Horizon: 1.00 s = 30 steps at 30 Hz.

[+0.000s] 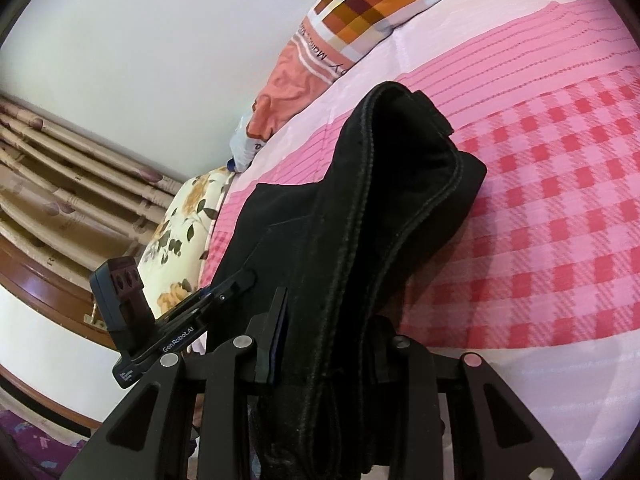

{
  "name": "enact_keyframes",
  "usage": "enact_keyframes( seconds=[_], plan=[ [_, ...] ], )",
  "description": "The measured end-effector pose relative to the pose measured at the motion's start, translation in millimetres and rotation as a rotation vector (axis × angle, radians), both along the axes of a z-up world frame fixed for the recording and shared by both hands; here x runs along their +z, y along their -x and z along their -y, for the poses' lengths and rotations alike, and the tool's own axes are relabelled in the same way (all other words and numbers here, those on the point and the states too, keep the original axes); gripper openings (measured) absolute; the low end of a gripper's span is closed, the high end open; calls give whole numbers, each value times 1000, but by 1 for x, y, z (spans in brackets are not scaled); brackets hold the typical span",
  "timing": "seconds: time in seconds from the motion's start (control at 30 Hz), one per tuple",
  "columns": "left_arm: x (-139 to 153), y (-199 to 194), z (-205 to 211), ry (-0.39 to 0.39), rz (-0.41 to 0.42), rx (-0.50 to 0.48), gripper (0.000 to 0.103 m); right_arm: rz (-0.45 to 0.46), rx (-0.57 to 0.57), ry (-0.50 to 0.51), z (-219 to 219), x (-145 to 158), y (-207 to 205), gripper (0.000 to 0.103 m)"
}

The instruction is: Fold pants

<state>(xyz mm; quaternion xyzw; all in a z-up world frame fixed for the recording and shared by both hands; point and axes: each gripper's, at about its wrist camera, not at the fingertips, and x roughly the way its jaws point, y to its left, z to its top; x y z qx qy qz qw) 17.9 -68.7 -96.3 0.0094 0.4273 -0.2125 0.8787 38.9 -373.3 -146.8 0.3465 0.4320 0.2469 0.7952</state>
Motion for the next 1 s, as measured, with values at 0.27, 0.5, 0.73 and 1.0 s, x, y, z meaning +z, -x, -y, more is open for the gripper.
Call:
enact_keyframes(
  seconds=[0.27, 0.5, 0.73, 1.0],
  plan=[
    [10, 13, -28, 3, 16, 44, 25, 20, 47, 3, -28, 10, -2, 30],
    [18, 25, -50, 7, 31, 77, 25, 41, 84, 7, -50, 18, -1, 30],
    [28, 38, -67, 4, 52, 107, 25, 57, 108, 1, -66, 26, 1, 30],
    [41, 50, -79, -7, 73, 136, 25, 80, 144, -7, -82, 33, 2, 30]
  ],
)
